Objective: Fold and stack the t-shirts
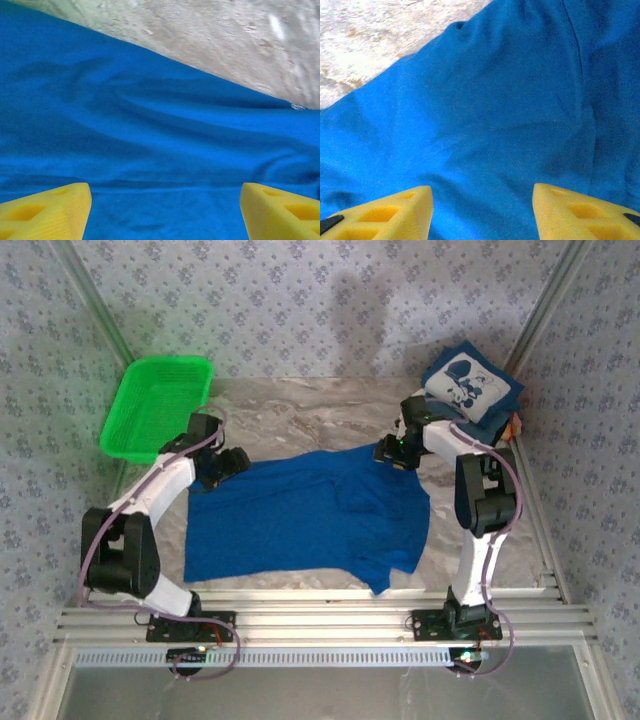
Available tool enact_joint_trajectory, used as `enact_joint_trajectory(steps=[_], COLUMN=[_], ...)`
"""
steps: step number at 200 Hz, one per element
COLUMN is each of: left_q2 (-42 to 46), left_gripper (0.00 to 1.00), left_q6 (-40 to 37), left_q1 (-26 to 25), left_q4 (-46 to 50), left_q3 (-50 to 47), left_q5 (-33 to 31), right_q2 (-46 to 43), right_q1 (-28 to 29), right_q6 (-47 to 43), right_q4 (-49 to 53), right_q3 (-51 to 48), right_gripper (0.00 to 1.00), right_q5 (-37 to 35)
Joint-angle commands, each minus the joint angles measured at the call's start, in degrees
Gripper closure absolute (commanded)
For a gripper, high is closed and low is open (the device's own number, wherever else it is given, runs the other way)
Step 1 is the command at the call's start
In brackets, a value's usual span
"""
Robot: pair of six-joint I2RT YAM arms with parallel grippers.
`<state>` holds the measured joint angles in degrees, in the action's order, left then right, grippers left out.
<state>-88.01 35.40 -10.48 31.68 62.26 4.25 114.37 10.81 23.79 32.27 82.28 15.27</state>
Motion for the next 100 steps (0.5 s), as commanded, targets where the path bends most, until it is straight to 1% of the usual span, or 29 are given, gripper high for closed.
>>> enact_joint_trajectory(steps=[1,18,41,64,80,100], left_q2=[-4.36,-8.71,-14.49,-20.13,-22.81,-25.59], left_gripper=[0.24,0.27,0.31,0.31,0.31,0.31], left_q6=[-0.48,0.08,1.06,0.87,0.73,0.64], left_q1=[0.37,0.38,0.37,0.37,0.37,0.39], left_q4=[-1.29,-0.81,0.23,2.32,2.74,2.39], left_q3=[0.86,1.82,3.42,6.82,9.49,13.08], left_q5=[-4.7,-6.0,-7.8,-11.4,-13.45,-14.13], right_q2=[3.08,5.14,7.15,8.08,9.13,11.08], right_q1=[0.82,1.28,1.5,1.33,0.86,0.43], right_q6=[3.05,3.98,6.49,8.26,8.75,9.16], right_q4=[0.81,1.91,7.51,10.61,12.42,13.48], right_q3=[3.76,5.15,6.32,7.24,8.4,11.06], right_gripper=[0.43,0.44,0.44,0.45,0.45,0.45], right_q5=[-3.1,-6.69,-13.12,-19.85,-22.21,-22.56])
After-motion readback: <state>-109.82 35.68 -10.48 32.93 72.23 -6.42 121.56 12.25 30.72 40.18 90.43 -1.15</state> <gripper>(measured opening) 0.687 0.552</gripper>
